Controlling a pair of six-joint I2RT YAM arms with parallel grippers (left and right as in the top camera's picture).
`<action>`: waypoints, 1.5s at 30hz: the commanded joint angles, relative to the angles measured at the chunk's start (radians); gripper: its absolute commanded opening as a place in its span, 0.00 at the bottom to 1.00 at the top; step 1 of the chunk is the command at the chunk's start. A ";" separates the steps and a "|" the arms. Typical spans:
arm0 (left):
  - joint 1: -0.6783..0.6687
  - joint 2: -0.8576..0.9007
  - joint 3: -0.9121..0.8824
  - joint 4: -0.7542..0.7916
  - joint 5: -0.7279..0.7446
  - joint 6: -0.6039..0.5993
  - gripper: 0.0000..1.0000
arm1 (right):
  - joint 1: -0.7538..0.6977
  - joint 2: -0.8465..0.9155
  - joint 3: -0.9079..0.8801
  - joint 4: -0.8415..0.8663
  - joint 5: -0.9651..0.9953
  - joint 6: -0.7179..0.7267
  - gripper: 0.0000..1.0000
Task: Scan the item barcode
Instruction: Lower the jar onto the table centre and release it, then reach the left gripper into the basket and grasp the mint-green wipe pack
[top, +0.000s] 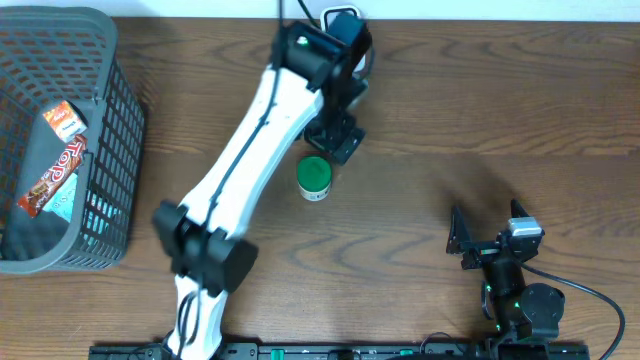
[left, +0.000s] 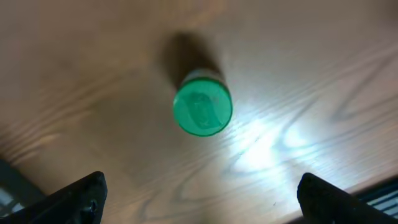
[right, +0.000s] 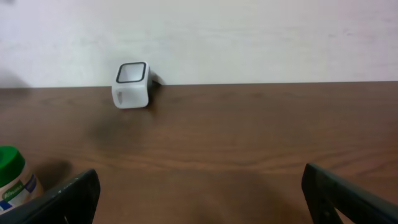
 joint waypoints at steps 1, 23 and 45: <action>0.043 -0.159 0.050 -0.058 -0.094 -0.145 0.98 | 0.011 -0.004 -0.001 -0.003 -0.010 0.010 0.99; 1.111 -0.409 -0.188 0.117 -0.120 -0.476 0.98 | 0.011 -0.004 -0.001 -0.003 -0.009 0.010 0.99; 1.159 -0.145 -0.713 0.519 -0.112 -0.575 0.98 | 0.011 -0.004 -0.001 -0.003 -0.009 0.010 0.99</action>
